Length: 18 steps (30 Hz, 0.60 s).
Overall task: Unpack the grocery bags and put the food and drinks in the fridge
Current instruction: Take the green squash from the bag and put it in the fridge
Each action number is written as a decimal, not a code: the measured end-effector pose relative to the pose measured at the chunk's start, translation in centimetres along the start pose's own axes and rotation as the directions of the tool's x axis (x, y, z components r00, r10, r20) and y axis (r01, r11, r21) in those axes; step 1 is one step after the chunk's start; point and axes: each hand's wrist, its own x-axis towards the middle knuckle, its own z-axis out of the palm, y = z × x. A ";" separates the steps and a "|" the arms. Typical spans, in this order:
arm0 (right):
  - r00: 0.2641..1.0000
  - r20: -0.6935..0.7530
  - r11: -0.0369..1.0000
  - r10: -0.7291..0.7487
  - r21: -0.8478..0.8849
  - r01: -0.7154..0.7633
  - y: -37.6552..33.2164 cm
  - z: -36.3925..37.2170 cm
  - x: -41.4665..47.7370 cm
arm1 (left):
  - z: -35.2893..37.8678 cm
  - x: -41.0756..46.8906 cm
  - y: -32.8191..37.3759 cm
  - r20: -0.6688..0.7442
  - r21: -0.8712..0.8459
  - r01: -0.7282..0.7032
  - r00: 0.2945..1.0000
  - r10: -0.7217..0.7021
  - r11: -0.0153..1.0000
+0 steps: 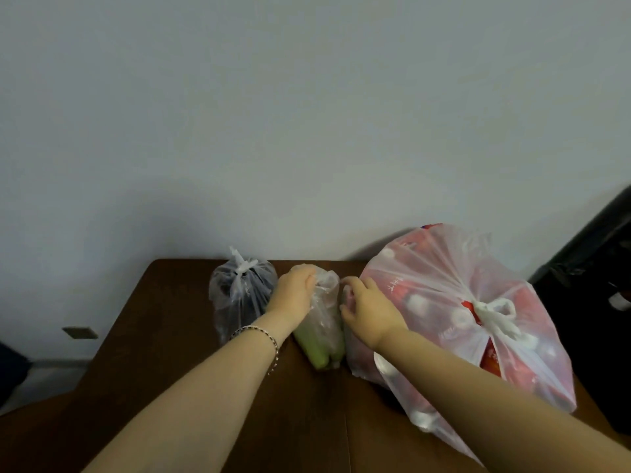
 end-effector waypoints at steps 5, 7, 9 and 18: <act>0.986 0.039 0.987 -0.163 0.013 0.162 -1.7 -0.7 -1.5 | -0.3 -4.9 1.7 0.158 -0.107 -0.070 0.984 0.087 0.992; 0.972 0.116 0.979 -0.204 0.008 0.205 -1.7 -0.6 -3.0 | -0.6 -7.3 2.0 0.187 -0.122 -0.094 0.975 0.116 0.988; 0.953 0.181 0.970 -0.244 0.071 0.235 -1.7 -0.1 -5.2 | -1.3 -9.8 2.0 0.215 -0.127 -0.093 0.969 0.119 0.988; 0.924 0.288 0.935 -0.252 0.318 0.156 -4.3 3.7 -14.5 | -3.4 -20.4 2.2 0.228 -0.121 0.015 0.974 0.013 0.993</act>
